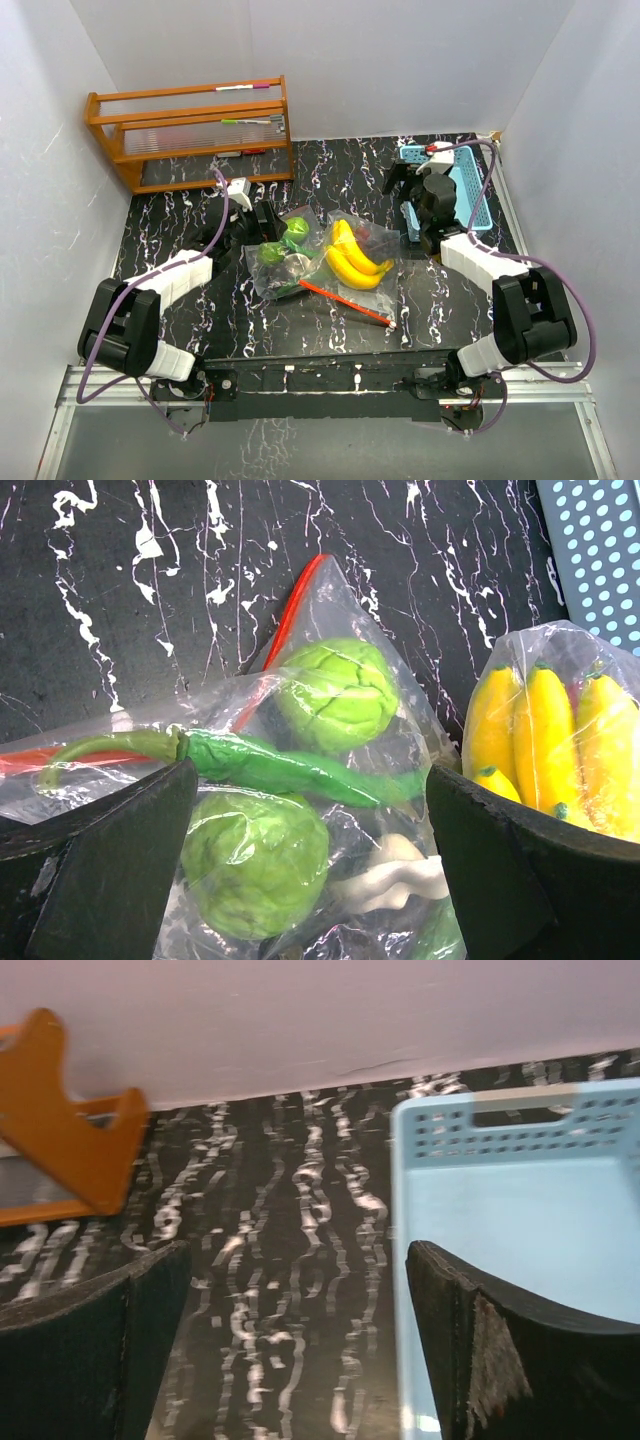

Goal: Open the zip-top bag and remove the fake food
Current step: Adjust the bin at the center of the board.

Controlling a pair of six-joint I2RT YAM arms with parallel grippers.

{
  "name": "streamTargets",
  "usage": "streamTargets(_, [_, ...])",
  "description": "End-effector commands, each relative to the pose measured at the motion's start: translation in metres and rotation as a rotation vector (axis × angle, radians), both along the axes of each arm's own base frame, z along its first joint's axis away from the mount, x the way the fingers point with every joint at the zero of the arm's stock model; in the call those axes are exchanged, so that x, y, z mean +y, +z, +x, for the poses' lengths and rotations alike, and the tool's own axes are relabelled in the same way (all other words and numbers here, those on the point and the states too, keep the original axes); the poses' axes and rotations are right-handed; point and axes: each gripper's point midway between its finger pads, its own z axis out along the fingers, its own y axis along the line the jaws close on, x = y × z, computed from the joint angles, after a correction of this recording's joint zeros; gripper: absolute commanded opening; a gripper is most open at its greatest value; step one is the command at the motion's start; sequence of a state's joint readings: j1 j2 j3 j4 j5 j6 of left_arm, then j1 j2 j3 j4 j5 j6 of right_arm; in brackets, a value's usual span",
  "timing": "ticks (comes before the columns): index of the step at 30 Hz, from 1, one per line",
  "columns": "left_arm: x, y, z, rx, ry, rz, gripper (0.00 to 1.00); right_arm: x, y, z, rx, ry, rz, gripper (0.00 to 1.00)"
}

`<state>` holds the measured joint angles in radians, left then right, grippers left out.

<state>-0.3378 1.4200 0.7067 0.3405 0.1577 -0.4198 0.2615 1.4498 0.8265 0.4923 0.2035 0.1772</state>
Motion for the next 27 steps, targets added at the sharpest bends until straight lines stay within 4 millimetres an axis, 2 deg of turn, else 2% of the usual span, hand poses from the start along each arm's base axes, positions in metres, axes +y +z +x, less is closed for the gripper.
streamTargets(1, [-0.006, 0.01, 0.0, -0.026, -0.013, -0.025, 0.97, 0.036, 0.038, 0.004, -0.126, 0.156, 0.211, 0.84])
streamTargets(2, [-0.005, 0.009, 0.0, -0.025, -0.01, -0.022, 0.97, 0.037, 0.041, 0.006, -0.123, 0.159, 0.226, 0.77])
streamTargets(5, [-0.002, 0.01, -0.002, -0.027, -0.001, -0.01, 0.97, 0.039, 0.044, 0.011, -0.082, 0.154, 0.215, 0.75])
streamTargets(6, [-0.001, 0.011, -0.002, -0.031, 0.001, -0.007, 0.97, 0.037, 0.043, 0.013, -0.06, 0.14, 0.2, 0.76])
streamTargets(10, [0.0, 0.013, -0.001, -0.037, 0.003, -0.004, 0.97, 0.017, 0.038, 0.009, -0.024, 0.058, 0.11, 0.89])
streamTargets(13, [-0.004, 0.014, -0.002, -0.033, -0.012, -0.02, 0.97, 0.004, 0.051, -0.001, -0.062, 0.061, 0.092, 0.92])
streamTargets(16, [-0.009, 0.02, -0.003, -0.041, -0.019, -0.055, 0.97, 0.006, 0.062, -0.006, -0.051, 0.121, 0.057, 0.92])
streamTargets(17, [-0.011, 0.023, -0.004, -0.045, -0.025, -0.067, 0.97, 0.008, 0.064, -0.006, -0.039, 0.133, 0.056, 0.91])
streamTargets(18, [-0.013, 0.022, -0.005, -0.046, -0.027, -0.077, 0.97, 0.01, 0.064, -0.007, -0.025, 0.143, 0.056, 0.8])
streamTargets(19, [-0.015, 0.02, -0.007, -0.042, -0.03, -0.08, 0.97, 0.011, 0.064, -0.007, -0.011, 0.145, 0.064, 0.56])
streamTargets(20, [-0.016, 0.018, -0.008, -0.041, -0.029, -0.085, 0.97, 0.01, 0.062, -0.008, 0.004, 0.138, 0.082, 0.43])
streamTargets(21, [-0.016, 0.016, -0.009, -0.036, -0.028, -0.085, 0.97, 0.011, 0.06, -0.008, 0.011, 0.139, 0.09, 0.39])
streamTargets(24, [-0.014, 0.013, -0.011, -0.028, -0.025, -0.074, 0.97, 0.015, 0.063, -0.011, -0.009, 0.164, 0.096, 0.39])
streamTargets(27, [-0.011, 0.014, -0.008, -0.032, -0.017, -0.048, 0.97, 0.014, 0.082, -0.023, -0.13, 0.174, 0.118, 0.52])
